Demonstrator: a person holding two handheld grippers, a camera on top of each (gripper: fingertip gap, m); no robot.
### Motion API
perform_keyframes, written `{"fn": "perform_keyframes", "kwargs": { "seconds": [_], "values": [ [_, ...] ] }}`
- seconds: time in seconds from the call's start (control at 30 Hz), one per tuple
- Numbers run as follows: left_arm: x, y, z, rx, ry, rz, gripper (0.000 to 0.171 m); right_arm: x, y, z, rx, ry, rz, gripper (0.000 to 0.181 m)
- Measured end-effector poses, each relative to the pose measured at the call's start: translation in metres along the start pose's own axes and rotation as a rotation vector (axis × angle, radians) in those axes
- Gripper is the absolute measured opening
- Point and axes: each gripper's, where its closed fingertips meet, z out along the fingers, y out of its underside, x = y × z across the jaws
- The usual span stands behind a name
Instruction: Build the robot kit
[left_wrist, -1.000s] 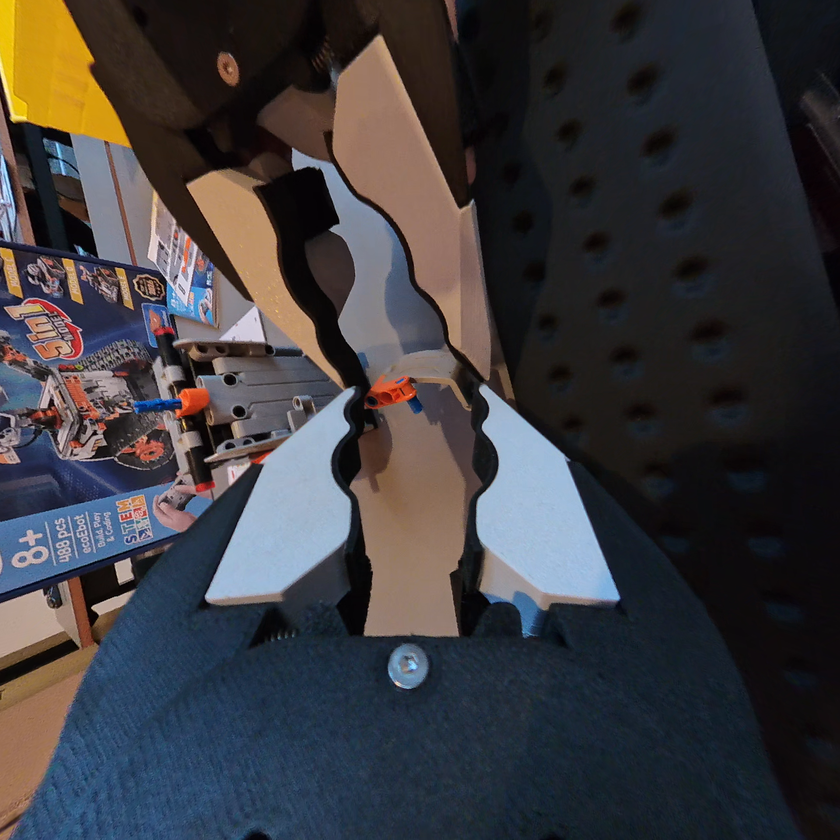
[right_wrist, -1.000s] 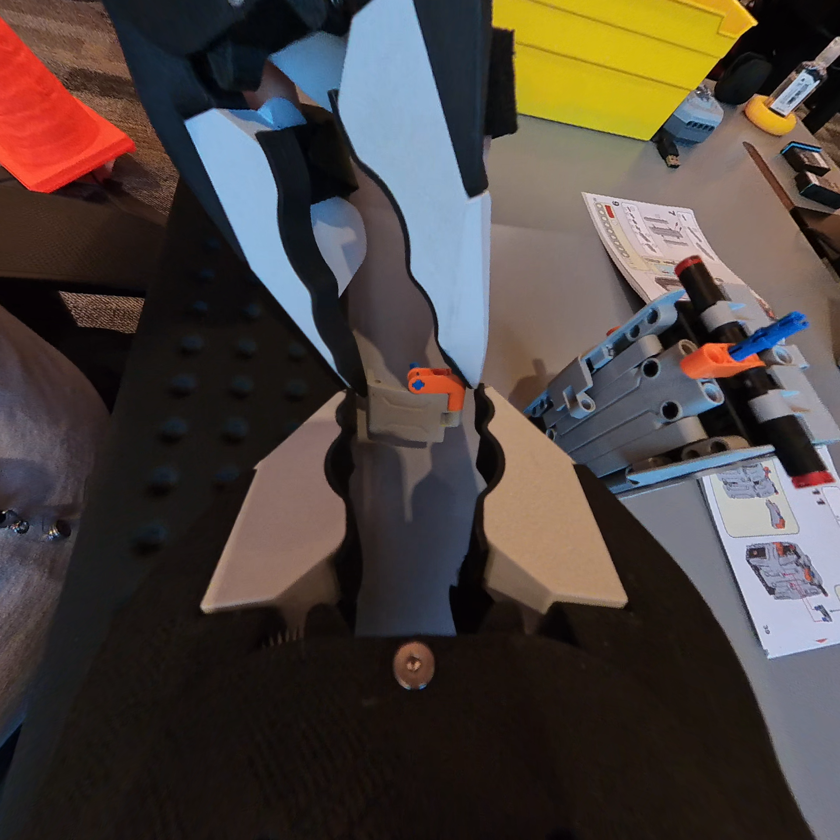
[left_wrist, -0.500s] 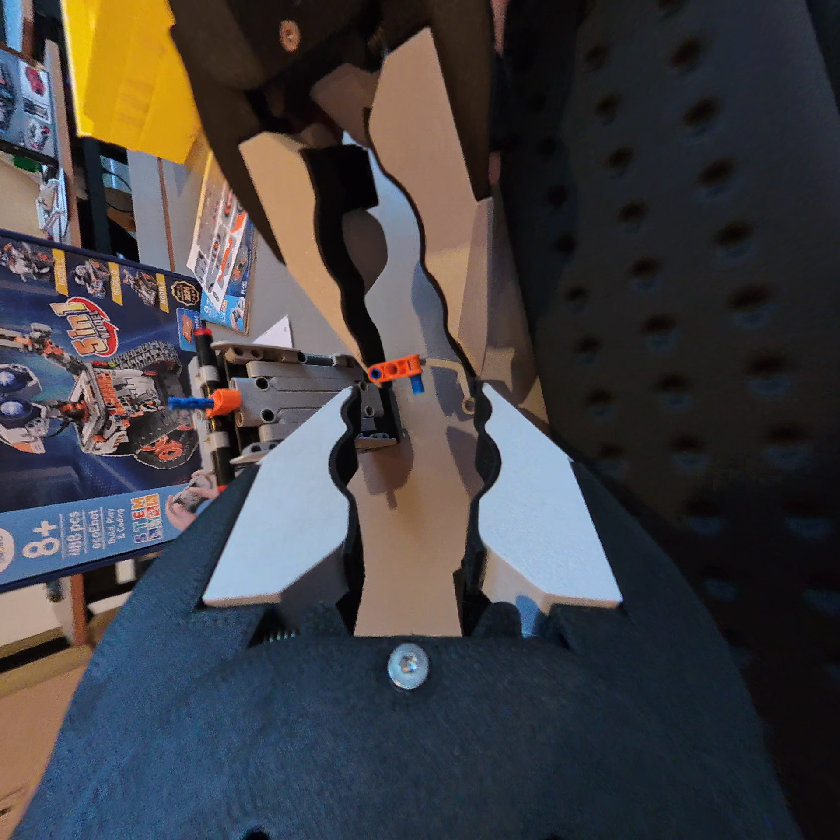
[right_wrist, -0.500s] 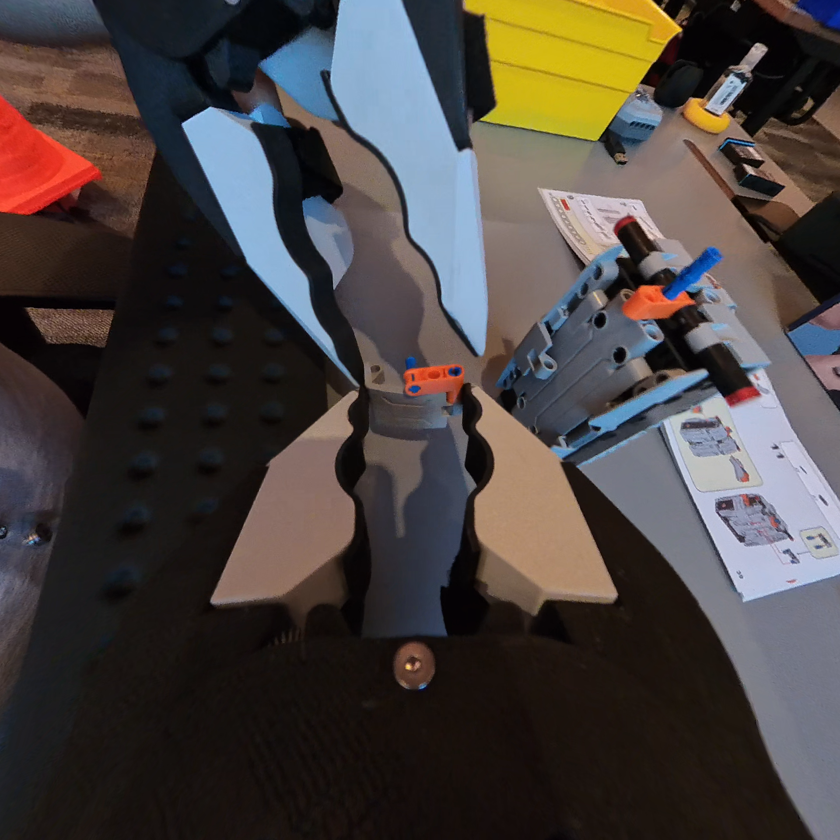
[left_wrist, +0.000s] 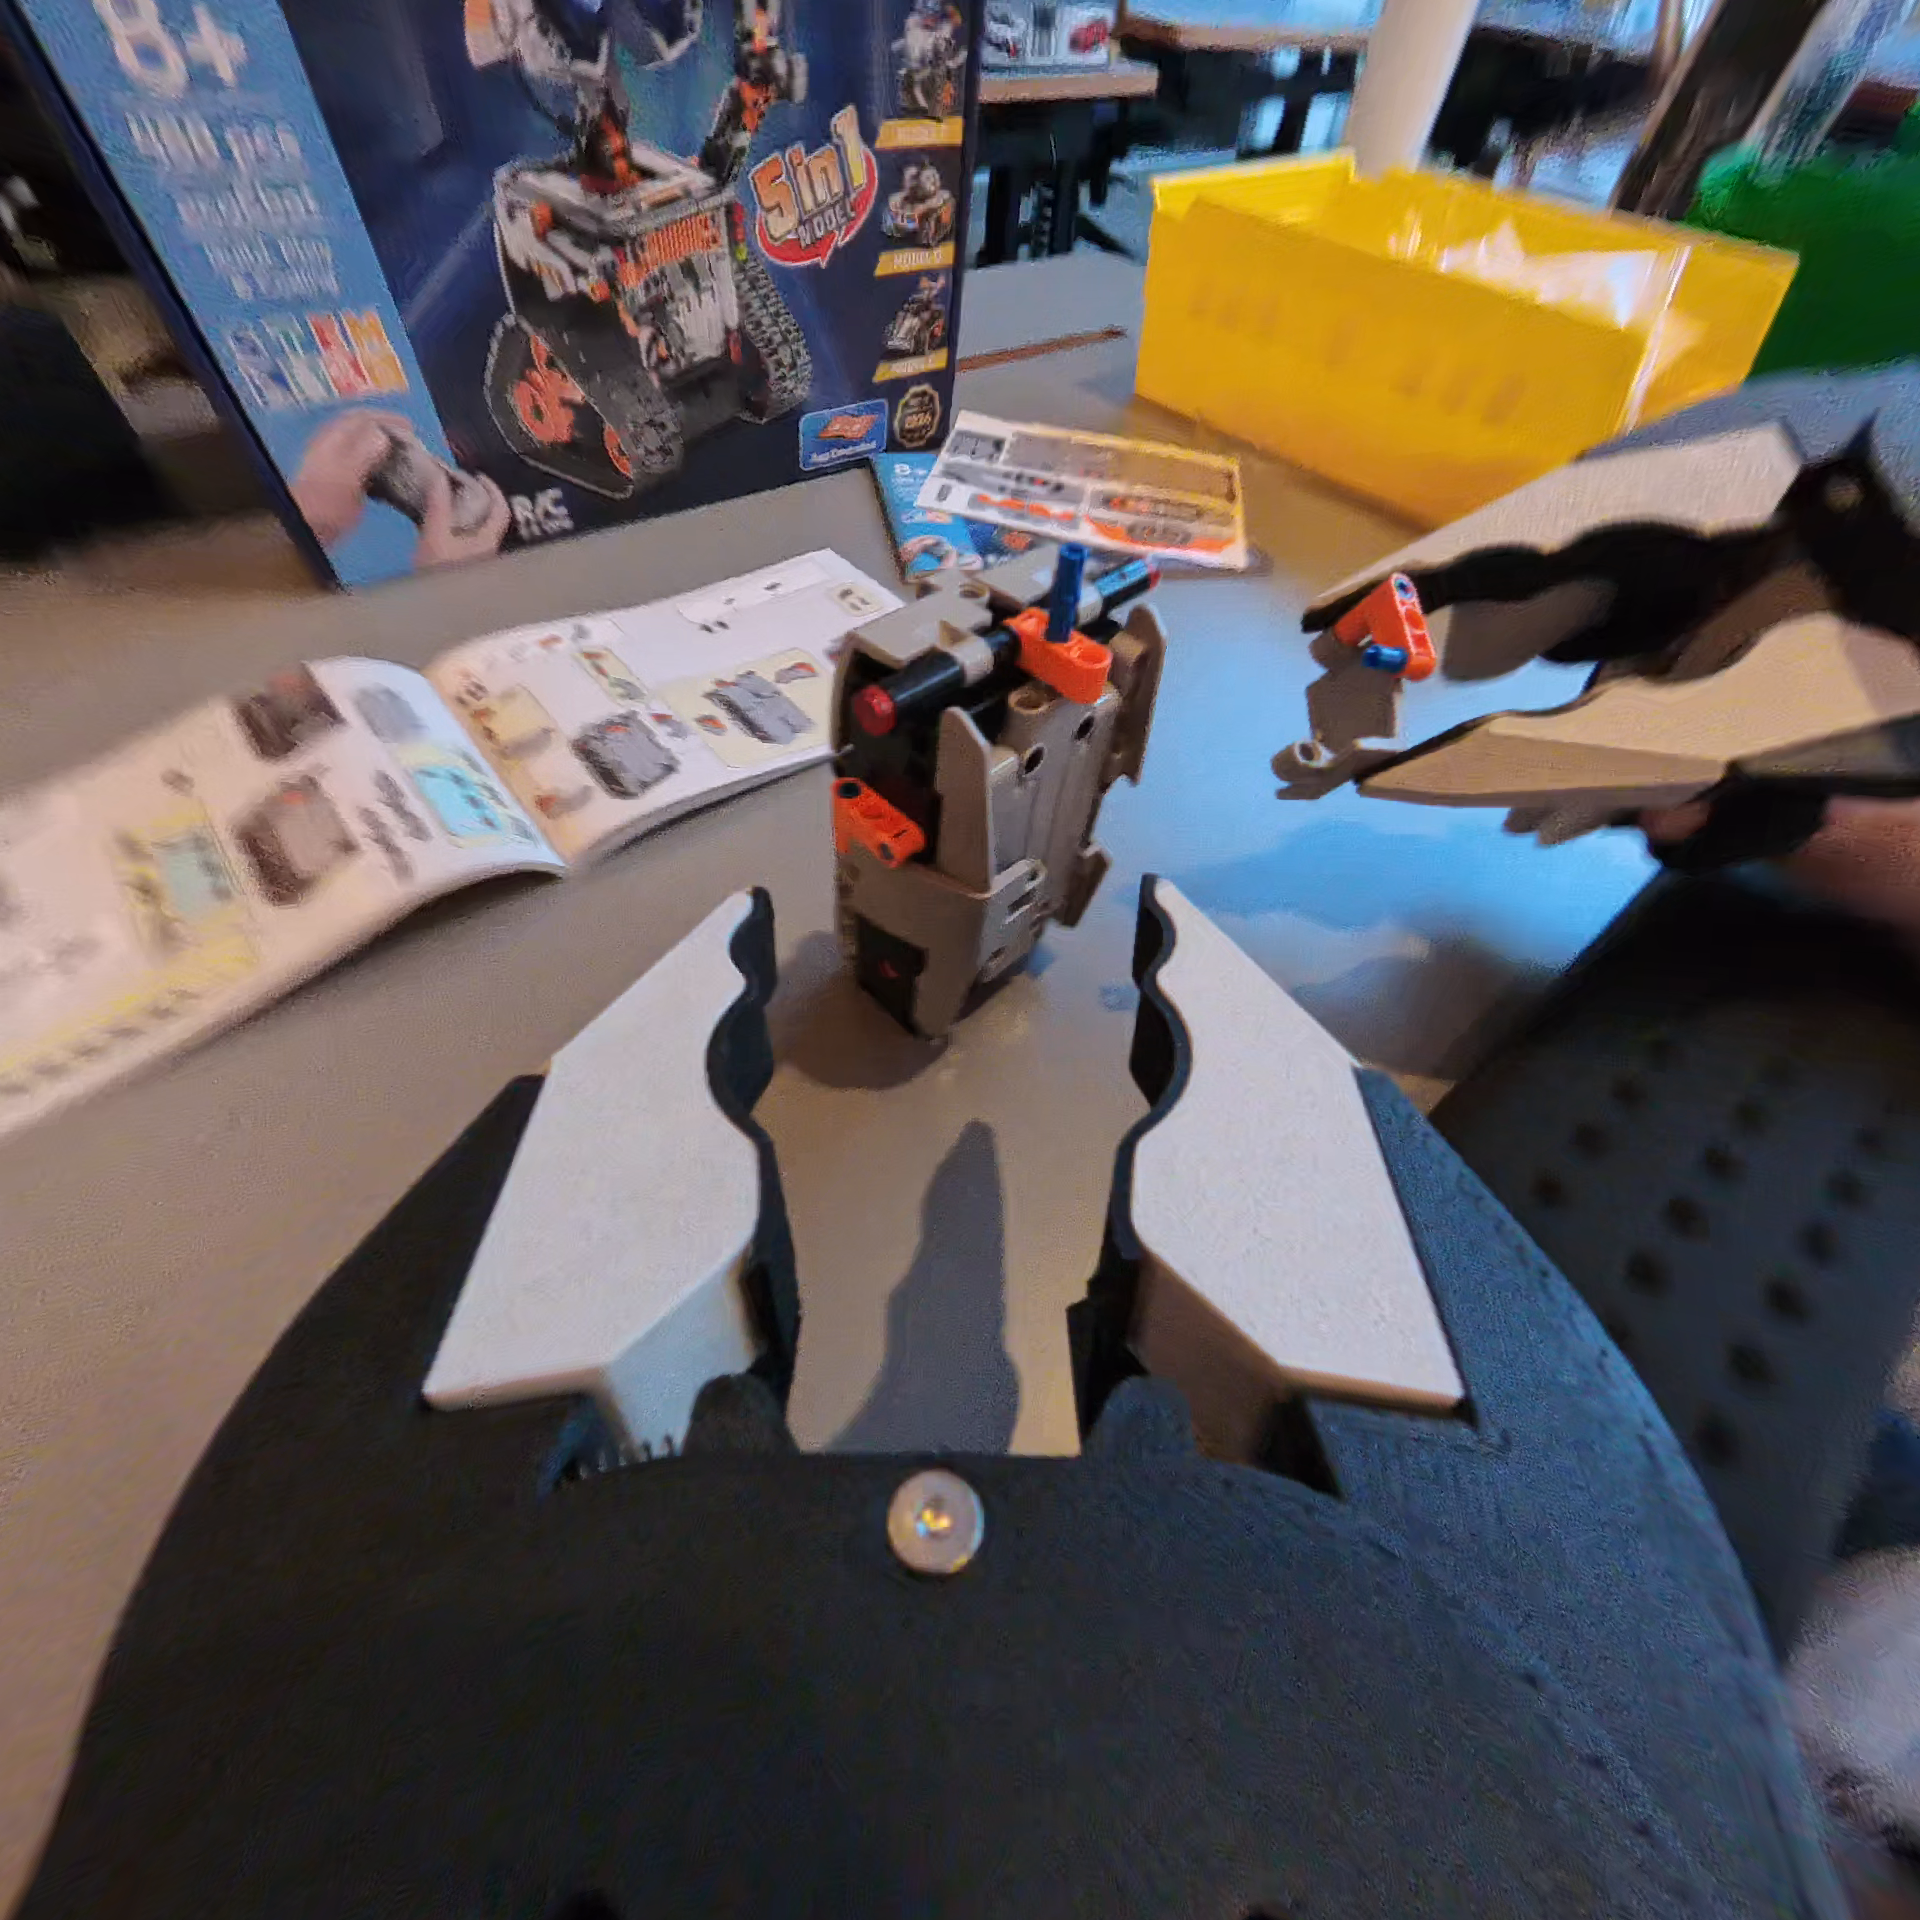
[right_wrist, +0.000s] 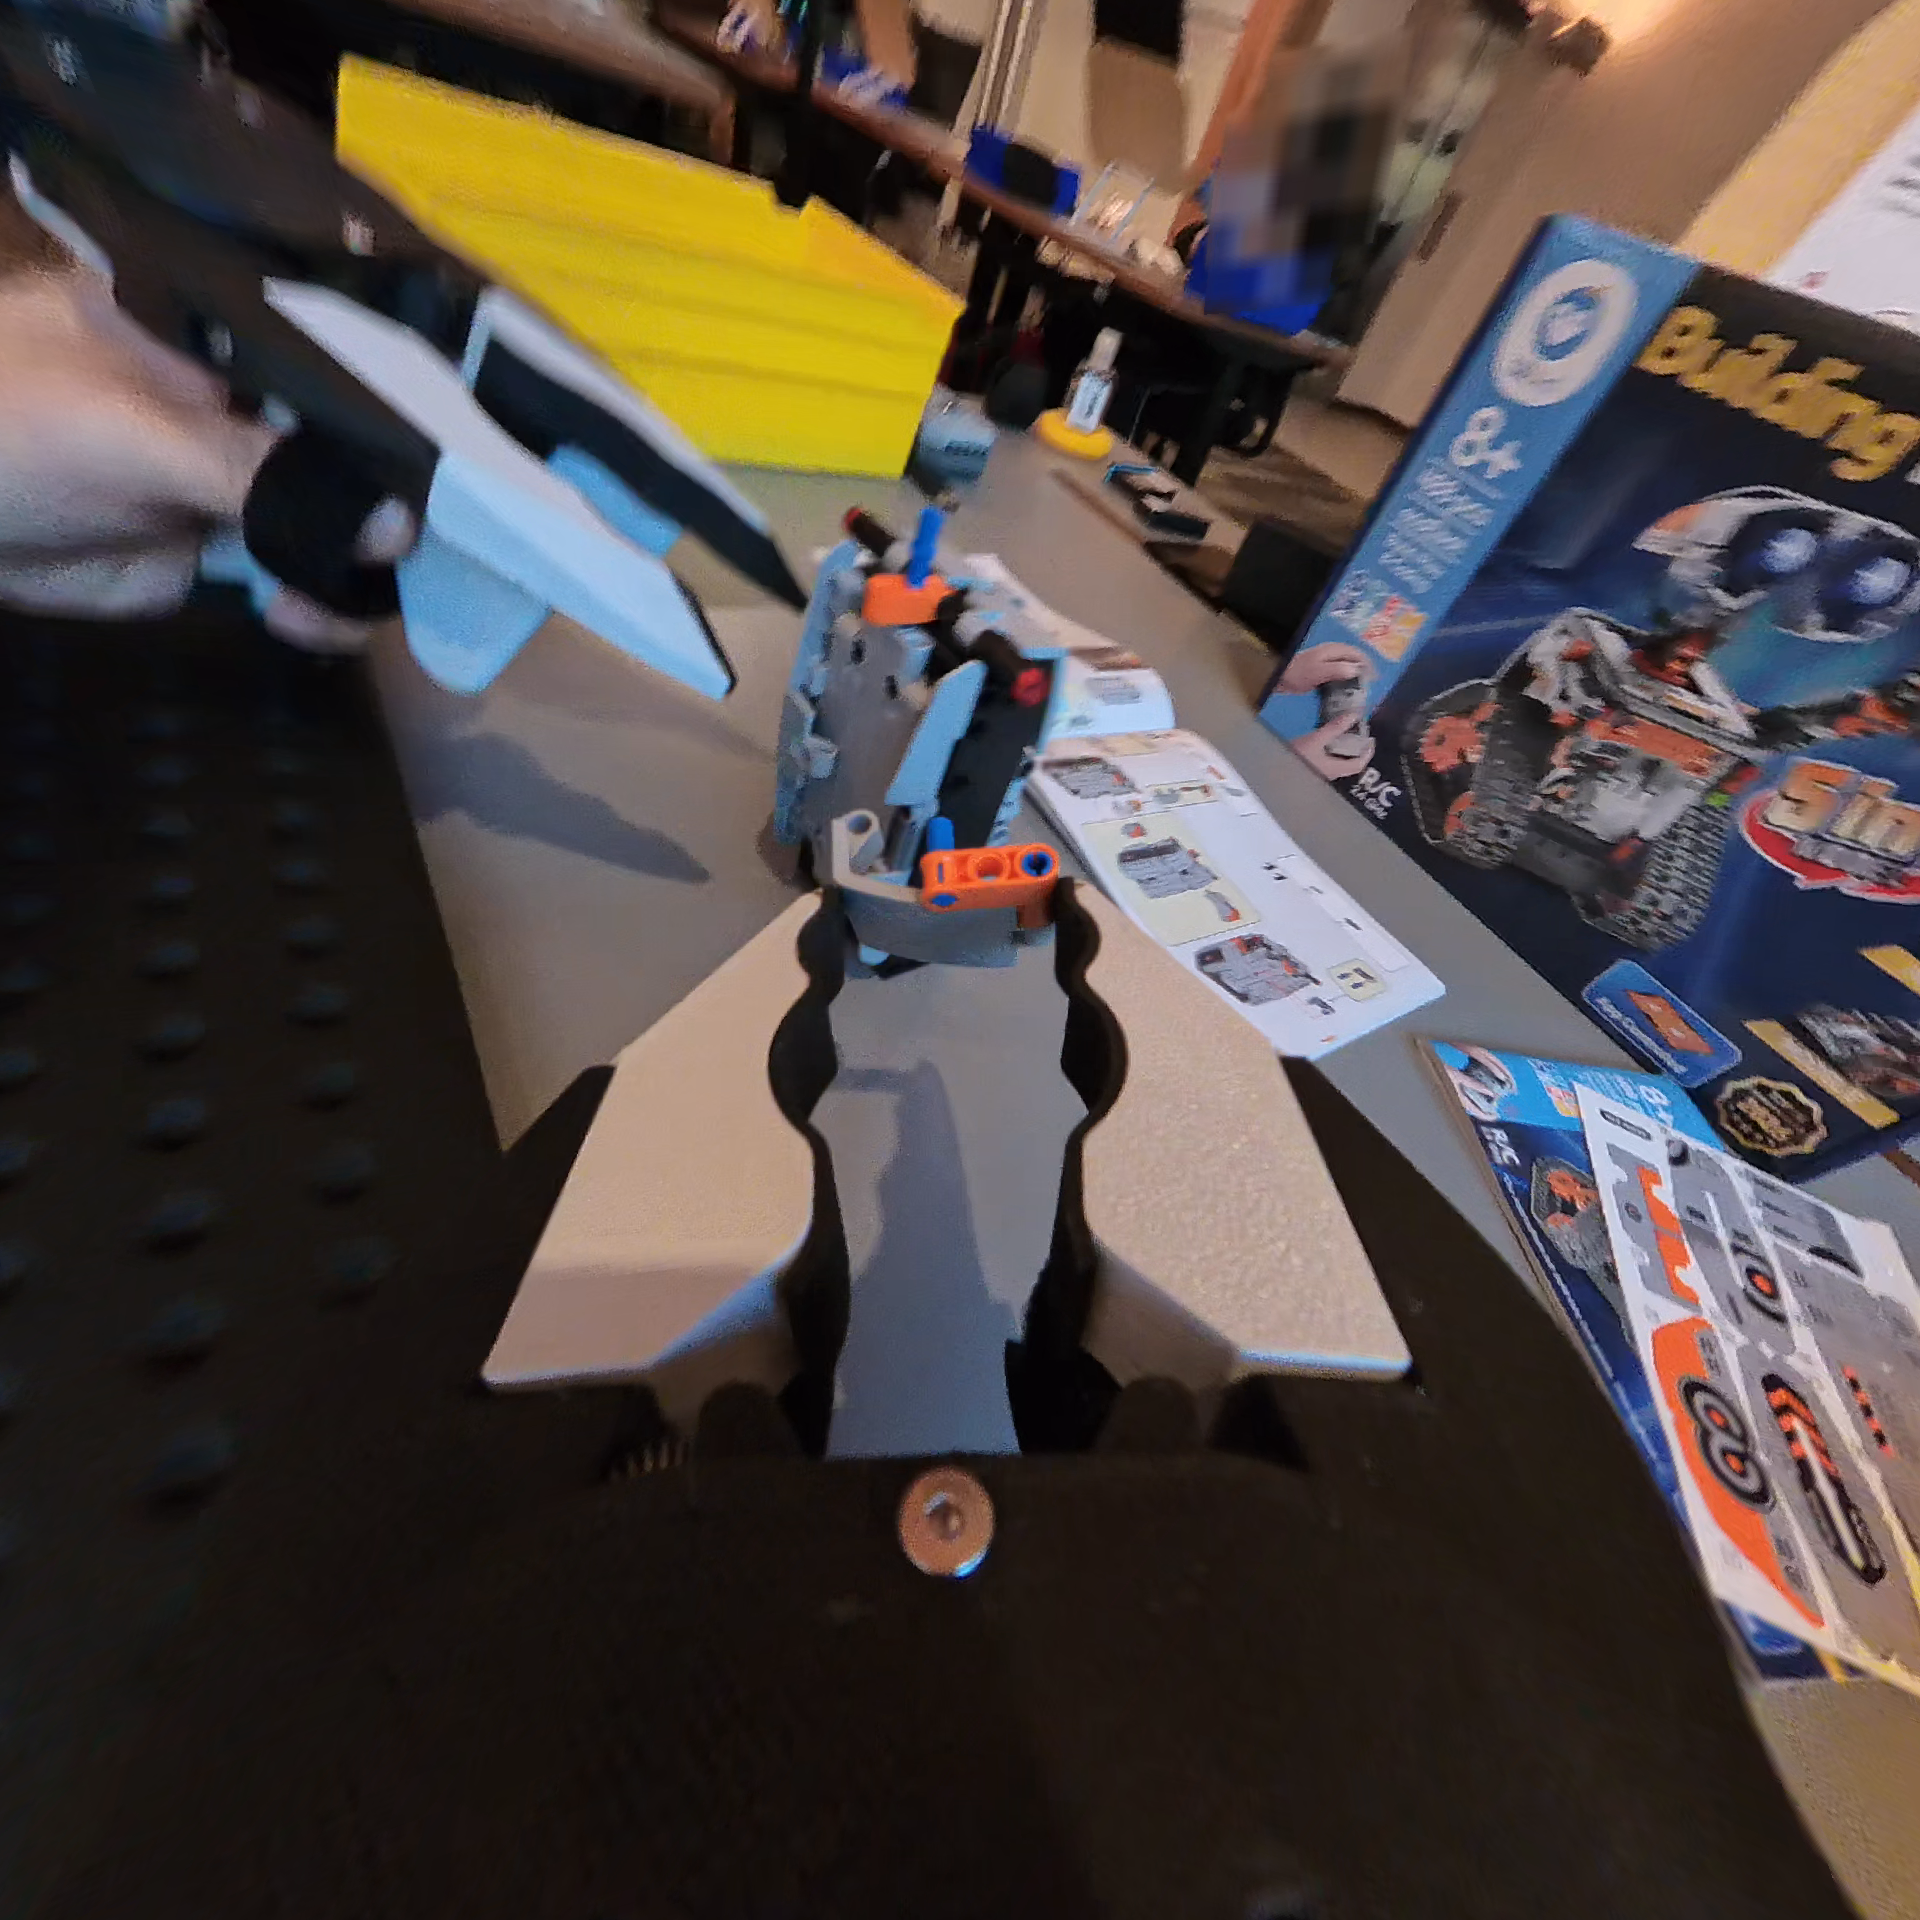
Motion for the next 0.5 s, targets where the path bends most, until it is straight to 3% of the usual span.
{"fn": "perform_keyframes", "kwargs": {
  "seconds": [0.07, 0.13, 0.27, 0.33, 0.5],
  "values": [
    [-0.005, 0.001, 0.008, -0.003, -0.065, -0.044, 0.072, 0.012, -0.007, -0.01, 0.068, 0.028, 0.07, 0.04],
    [-0.012, -0.002, 0.015, -0.022, -0.151, -0.013, 0.093, 0.021, -0.014, -0.017, 0.132, 0.056, 0.118, 0.04],
    [-0.004, 0.002, 0.032, -0.069, -0.208, 0.016, 0.11, 0.03, -0.019, -0.027, 0.199, 0.086, 0.163, 0.039],
    [-0.001, 0.009, 0.039, -0.115, -0.242, 0.043, 0.113, 0.033, -0.02, -0.03, 0.212, 0.105, 0.171, 0.039],
    [-0.001, 0.007, 0.05, -0.124, -0.258, 0.04, 0.101, 0.03, -0.024, -0.029, 0.238, 0.081, 0.188, 0.04]
  ]
}}
